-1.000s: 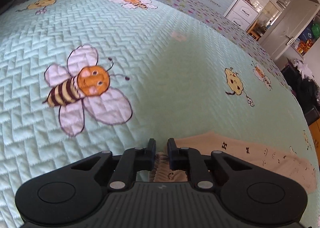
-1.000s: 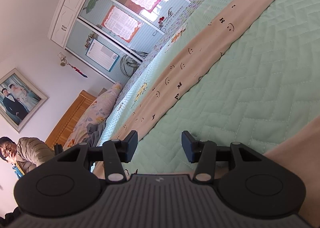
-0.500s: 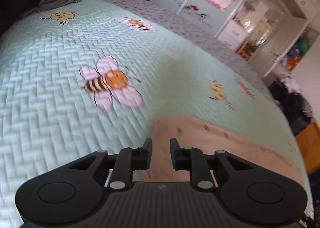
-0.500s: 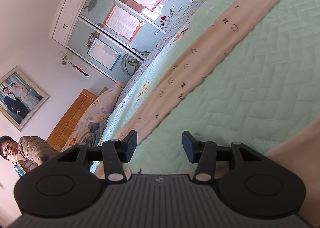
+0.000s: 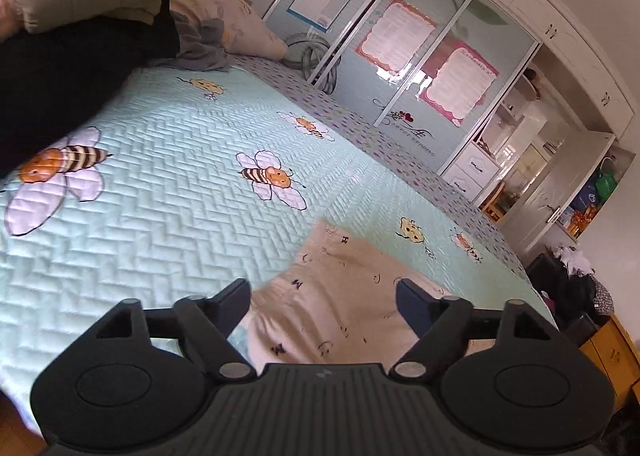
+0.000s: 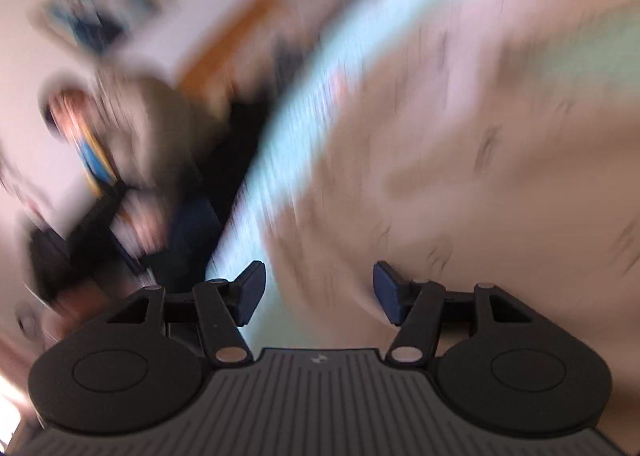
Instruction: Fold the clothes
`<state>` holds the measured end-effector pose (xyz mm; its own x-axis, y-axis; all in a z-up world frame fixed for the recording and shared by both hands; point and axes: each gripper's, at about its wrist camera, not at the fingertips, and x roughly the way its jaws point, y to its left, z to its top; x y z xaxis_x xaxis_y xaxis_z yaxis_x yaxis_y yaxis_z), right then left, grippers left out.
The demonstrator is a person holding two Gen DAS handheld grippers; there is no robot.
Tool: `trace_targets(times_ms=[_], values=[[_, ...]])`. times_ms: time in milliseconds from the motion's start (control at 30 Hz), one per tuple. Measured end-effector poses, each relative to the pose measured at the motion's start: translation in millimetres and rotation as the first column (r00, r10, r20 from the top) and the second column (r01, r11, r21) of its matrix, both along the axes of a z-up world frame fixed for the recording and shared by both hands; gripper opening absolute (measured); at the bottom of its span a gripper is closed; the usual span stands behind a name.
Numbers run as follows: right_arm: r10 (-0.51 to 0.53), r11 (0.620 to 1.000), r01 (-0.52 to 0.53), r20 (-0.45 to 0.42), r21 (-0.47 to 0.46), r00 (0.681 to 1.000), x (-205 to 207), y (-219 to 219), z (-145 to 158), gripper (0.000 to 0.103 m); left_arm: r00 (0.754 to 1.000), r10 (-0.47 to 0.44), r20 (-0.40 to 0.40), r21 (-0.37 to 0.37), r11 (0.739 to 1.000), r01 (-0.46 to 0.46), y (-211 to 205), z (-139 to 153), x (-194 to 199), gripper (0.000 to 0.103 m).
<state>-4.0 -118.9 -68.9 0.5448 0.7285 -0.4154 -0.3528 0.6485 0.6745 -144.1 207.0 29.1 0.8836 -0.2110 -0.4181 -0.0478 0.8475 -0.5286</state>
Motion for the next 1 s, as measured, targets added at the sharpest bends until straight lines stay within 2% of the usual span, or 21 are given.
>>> trace_targets(times_ms=[133, 233, 300, 367, 467, 767, 833, 867, 1000], values=[[-0.012, 0.999, 0.009, 0.062, 0.045, 0.998, -22, -4, 24, 0.066, 1.0, 0.02, -0.001, -0.009, 1.0, -0.02, 15, -1, -25, 0.088], [-0.086, 0.993, 0.077, 0.089, 0.094, 0.992, -8, -6, 37, 0.068, 1.0, 0.019, 0.013, -0.023, 1.0, -0.018, 25, 4, -36, 0.088], [-0.076, 0.988, 0.067, 0.062, 0.138, 0.995, 8, 5, 33, 0.068, 0.999, 0.016, 0.028, -0.014, 1.0, -0.016, 29, 10, -43, 0.088], [-0.019, 0.987, 0.014, 0.028, 0.16, 0.999, 14, 25, 20, 0.068, 0.999, 0.024, 0.036, -0.015, 1.0, -0.024, 35, 13, -50, 0.088], [0.109, 0.986, -0.106, -0.022, 0.126, 0.994, 1, 58, 5, 0.067, 0.998, 0.045, 0.035, -0.025, 0.999, -0.044, 45, 13, -57, 0.088], [0.017, 0.993, -0.028, 0.1, 0.118, 0.995, 4, 56, 22, 0.067, 0.996, 0.088, 0.003, -0.041, 0.995, -0.088, 64, 9, -67, 0.088], [0.082, 0.99, -0.087, 0.055, 0.11, 0.995, 15, 71, 11, 0.068, 0.996, 0.09, 0.001, -0.042, 0.995, -0.09, 65, 8, -67, 0.088], [0.096, 0.99, -0.102, 0.062, 0.102, 0.993, 13, 76, 11, 0.068, 0.996, 0.091, -0.001, -0.043, 0.995, -0.091, 65, 8, -67, 0.088], [0.093, 0.993, -0.103, 0.158, 0.054, 0.983, -9, 88, 19, 0.067, 0.996, 0.088, -0.009, -0.037, 0.995, -0.088, 65, 5, -69, 0.088]])
